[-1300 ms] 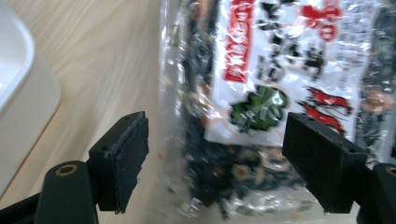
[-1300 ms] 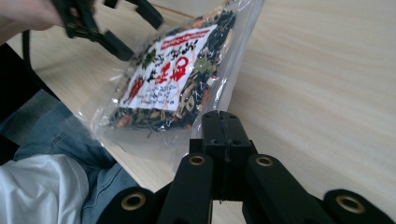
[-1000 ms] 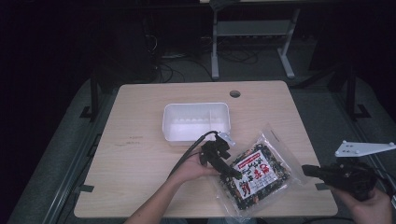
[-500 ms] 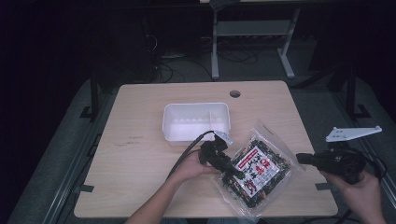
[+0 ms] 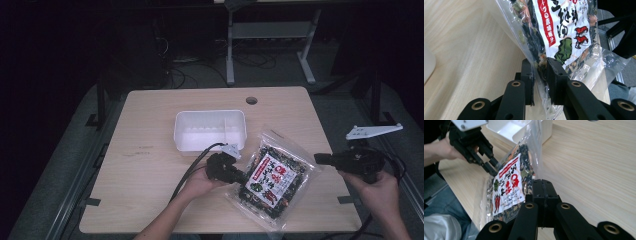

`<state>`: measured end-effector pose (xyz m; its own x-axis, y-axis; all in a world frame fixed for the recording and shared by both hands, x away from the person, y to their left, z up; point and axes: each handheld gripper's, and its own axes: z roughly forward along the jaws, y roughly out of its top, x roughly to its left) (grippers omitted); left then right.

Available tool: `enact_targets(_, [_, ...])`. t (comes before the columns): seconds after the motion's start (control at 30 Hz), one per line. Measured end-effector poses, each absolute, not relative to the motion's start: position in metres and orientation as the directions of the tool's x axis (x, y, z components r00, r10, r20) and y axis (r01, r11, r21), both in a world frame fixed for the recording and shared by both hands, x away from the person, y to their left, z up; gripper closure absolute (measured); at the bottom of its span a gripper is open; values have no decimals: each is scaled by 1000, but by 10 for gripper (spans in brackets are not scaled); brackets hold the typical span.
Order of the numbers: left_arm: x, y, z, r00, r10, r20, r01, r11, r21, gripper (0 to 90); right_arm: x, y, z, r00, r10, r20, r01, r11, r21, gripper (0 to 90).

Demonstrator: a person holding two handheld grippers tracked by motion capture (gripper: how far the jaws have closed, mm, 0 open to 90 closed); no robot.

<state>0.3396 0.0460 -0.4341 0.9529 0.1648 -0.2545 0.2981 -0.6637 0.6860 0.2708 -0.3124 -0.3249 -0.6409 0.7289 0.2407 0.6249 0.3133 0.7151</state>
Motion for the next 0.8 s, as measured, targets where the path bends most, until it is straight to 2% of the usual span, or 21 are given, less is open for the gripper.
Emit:
enact_targets(0.3, [329,56,-434,965,186,-187,264,-649,714,766,282,-318,-332,-645,707,289,636,288,716,876])
enact_targets(0.5, [324,60,-435,968,191,-160,246,-632,735,767,293,-317,-352,-644,692,325,673,311,671,669])
enact_targets(0.67, [323,60,-435,968,194,-159,247,-637,731,766,298,-315,-376,-651,626,429,702,282,654,575])
enact_targets(0.8, [323,60,-436,967,199,-160,251,-637,729,765,299,-312,-382,-660,600,452,706,287,648,568])
